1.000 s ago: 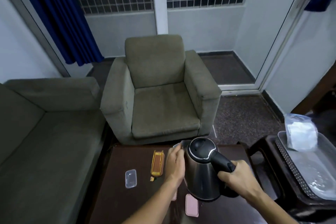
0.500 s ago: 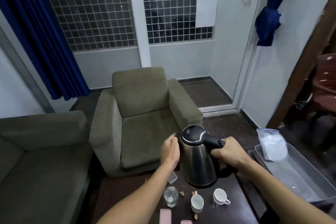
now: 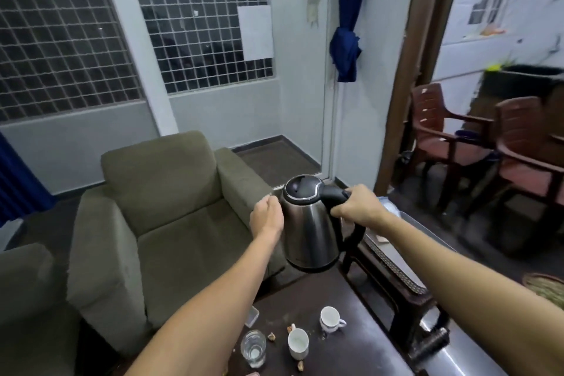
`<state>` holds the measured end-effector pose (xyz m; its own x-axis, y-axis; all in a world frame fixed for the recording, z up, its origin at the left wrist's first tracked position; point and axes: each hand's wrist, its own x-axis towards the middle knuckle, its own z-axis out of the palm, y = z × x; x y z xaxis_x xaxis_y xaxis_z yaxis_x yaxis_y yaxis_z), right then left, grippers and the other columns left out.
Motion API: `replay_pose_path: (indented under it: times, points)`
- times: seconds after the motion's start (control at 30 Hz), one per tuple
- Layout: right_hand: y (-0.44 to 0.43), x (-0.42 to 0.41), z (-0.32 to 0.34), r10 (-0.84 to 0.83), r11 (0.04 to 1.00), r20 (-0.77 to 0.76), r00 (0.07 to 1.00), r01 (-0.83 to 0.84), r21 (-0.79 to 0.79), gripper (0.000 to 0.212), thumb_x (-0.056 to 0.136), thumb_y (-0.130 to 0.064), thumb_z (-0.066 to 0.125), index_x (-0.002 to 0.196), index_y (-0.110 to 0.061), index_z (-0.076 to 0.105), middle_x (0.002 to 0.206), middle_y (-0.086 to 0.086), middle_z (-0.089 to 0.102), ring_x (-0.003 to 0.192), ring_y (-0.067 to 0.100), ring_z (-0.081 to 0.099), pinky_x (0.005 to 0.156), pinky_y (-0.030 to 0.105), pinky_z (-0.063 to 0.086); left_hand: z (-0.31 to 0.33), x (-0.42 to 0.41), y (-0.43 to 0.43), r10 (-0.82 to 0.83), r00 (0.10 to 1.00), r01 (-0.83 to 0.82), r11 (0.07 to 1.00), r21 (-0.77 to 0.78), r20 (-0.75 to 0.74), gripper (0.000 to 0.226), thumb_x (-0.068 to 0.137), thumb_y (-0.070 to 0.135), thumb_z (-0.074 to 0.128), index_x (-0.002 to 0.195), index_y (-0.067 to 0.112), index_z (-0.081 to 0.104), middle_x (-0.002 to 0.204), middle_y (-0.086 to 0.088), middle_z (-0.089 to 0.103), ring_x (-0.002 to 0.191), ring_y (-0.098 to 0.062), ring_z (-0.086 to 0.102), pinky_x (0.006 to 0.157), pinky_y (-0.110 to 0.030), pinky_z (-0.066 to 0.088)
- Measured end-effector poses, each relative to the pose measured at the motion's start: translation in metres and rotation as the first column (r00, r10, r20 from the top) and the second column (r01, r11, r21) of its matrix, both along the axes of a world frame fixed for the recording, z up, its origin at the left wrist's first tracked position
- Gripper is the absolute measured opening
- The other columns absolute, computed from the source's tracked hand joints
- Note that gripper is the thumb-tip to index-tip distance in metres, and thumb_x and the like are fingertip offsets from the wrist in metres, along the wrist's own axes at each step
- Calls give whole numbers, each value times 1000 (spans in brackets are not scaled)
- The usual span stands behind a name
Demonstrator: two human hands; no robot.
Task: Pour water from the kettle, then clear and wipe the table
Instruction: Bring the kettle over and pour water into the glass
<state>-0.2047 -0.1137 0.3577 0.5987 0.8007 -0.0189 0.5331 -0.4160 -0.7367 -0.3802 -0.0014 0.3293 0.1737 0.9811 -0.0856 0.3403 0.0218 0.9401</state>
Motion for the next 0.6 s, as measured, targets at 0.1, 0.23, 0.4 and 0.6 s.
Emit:
replay_pose_path:
  times: [0.1, 0.23, 0.4, 0.6]
  points:
    - [-8, 18, 12, -70, 998, 34, 997, 70, -8, 17, 64, -18, 77, 59, -12, 61, 59, 0, 59, 57, 19, 57, 54, 28, 42, 5, 25, -2, -47, 999, 47, 999, 13, -13, 33, 99, 24, 37, 94, 8, 65, 116, -17, 71, 110, -36, 58, 91, -38, 43]
    - [-17, 47, 25, -112, 991, 117, 987, 120, -61, 13, 65, -18, 77, 64, -12, 65, 65, 4, 65, 65, 22, 63, 53, 25, 45, 8, 61, -4, -92, 996, 92, 996, 20, -7, 36, 100, 22, 38, 106, 9, 71, 123, -18, 69, 114, -36, 59, 92, -37, 42]
    - [-36, 98, 26, -165, 971, 189, 968, 193, -138, 10, 65, -16, 74, 71, -12, 67, 73, 7, 67, 77, 28, 69, 57, 27, 47, 0, 112, -17, -176, 984, 176, 984, 2, 13, 31, 97, 19, 40, 97, 9, 70, 118, -17, 71, 112, -38, 62, 90, -37, 45]
    - [-57, 161, 6, -248, 935, 230, 941, 294, -196, 13, 62, -16, 65, 75, -18, 67, 73, 2, 68, 77, 27, 69, 61, 26, 45, -18, 180, -34, -235, 972, 236, 969, -73, 31, 45, 97, 21, 38, 129, 5, 65, 133, -14, 68, 127, -39, 57, 112, -46, 44]
